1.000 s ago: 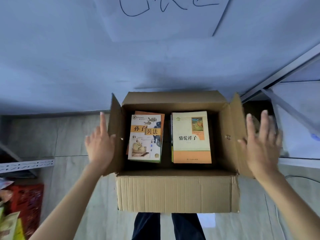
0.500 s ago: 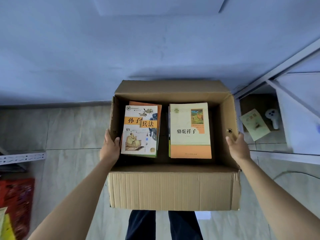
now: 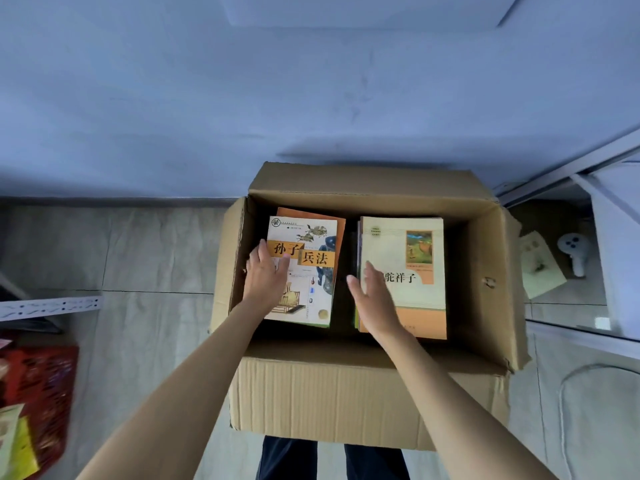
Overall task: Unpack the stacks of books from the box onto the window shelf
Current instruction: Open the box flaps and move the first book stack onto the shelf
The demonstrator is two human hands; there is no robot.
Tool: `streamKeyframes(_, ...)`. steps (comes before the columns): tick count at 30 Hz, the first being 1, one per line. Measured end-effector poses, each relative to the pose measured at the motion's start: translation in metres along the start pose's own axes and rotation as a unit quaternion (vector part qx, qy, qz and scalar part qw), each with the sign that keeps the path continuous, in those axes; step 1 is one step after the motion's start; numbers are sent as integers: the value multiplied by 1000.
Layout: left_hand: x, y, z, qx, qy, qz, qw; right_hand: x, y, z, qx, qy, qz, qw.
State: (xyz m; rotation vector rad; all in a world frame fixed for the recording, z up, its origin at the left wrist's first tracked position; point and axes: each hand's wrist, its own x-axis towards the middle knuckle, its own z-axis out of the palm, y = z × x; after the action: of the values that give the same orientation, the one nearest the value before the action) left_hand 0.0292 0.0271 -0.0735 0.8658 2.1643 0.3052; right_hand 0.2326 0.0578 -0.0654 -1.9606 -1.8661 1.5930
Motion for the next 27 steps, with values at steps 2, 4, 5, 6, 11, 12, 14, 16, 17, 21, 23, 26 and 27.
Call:
streamKeyframes(2,20,-4,0,-28,-41,-86,995,15,-10,19,48,-32,25,998)
streamKeyframes(4,34,-8,1,-76,-77,-125,986,29,-17,31,83,-45,29,995)
streamKeyframes(5,38,-7,1,-112,-86,-140,980,34,-19,34,104,-48,27,993)
streamKeyframes(6,43,-8,1,-151,-90,-157,972,41,-22,38,129,-52,32,990)
streamKeyframes(11,50,-11,5,-250,-115,-182,944,54,-23,49,239,-97,73,963)
streamKeyframes(12,49,-11,6,-260,-113,-187,941,53,-22,50,236,-96,80,964)
streamKeyframes(14,46,-10,8,-266,-106,-191,939,50,-20,51,229,-86,93,965)
streamKeyframes(16,43,-8,8,-260,-98,-191,942,49,-19,52,241,-78,109,961)
streamKeyframes(17,42,-7,7,-256,-95,-190,943,48,-20,53,252,-74,115,958)
streamKeyframes(21,33,-4,3,-223,-85,-168,957,44,-23,56,270,-65,124,953)
streamKeyframes(23,30,-4,3,-206,-81,-159,962,45,-21,56,275,-60,130,951)
streamKeyframes(26,31,-1,1,-183,-74,-153,968,43,-22,56,288,-52,136,946)
streamKeyframes(27,32,-1,0,-185,-75,-156,967,43,-23,56,295,-52,137,944)
